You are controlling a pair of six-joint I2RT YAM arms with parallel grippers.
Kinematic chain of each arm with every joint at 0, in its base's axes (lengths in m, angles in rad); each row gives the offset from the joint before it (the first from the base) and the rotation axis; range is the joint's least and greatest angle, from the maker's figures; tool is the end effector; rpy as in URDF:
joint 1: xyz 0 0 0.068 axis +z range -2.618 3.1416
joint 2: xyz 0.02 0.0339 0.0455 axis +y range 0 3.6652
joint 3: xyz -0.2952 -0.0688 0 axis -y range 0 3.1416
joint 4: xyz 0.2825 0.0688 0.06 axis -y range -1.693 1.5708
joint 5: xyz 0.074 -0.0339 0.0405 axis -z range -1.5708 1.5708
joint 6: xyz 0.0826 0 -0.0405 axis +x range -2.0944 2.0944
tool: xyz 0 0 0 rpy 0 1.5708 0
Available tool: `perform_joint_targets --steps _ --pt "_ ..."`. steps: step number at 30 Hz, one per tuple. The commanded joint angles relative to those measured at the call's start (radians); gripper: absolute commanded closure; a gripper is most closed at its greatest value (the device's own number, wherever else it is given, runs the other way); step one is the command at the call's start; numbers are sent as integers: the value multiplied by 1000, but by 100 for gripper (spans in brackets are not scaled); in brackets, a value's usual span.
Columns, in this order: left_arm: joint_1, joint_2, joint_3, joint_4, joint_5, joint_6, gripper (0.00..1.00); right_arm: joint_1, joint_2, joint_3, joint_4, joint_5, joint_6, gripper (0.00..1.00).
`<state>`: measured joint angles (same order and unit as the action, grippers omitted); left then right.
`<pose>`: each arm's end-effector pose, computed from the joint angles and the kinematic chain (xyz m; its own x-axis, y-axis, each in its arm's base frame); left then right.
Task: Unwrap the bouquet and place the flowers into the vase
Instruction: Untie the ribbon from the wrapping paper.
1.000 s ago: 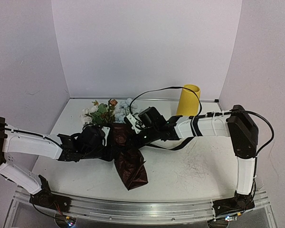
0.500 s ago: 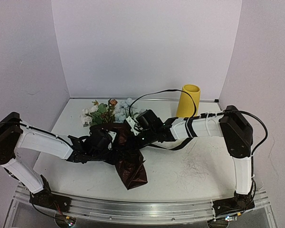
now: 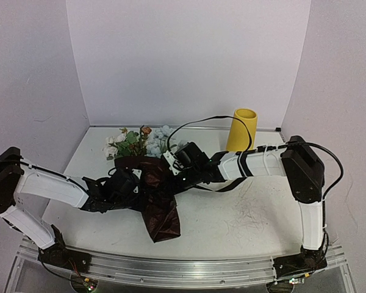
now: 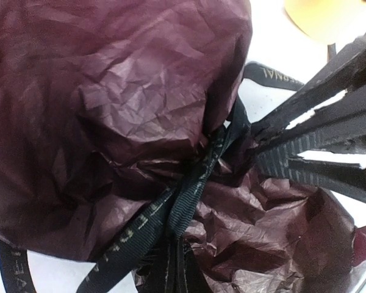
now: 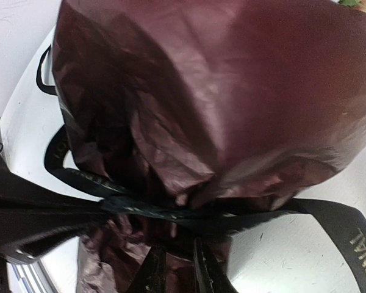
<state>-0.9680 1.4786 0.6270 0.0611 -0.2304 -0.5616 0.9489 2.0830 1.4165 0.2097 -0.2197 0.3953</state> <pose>0.2042 -0.2634 0.1247 -0.7196 0.1311 -0.6819 0.3871 0.8910 -0.2373 0.3131 0.4677 0.1751 -0.5865 -0.1731 -0.7912 -0.7383 0.5161 0.4343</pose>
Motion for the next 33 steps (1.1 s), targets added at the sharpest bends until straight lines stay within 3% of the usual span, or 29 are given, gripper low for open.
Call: perform_joint_targets --steps 1,7,14,20,28,33 --pt "2 -113 -42 14 -26 -49 94 3 -22 -27 -41 10 11 82" --pt "2 -164 -69 14 -1 -66 84 3 -39 -31 -49 -10 10 82" --pt "2 -137 -17 5 13 -6 74 2 -80 -41 -53 -37 16 67" --pt "2 -57 74 -47 -9 59 71 3 -102 -81 -56 5 30 63" --pt "2 41 147 -129 -53 75 73 3 -70 -90 -58 -12 57 63" --pt "2 43 160 -150 -73 67 81 3 -66 -98 -58 -23 67 68"
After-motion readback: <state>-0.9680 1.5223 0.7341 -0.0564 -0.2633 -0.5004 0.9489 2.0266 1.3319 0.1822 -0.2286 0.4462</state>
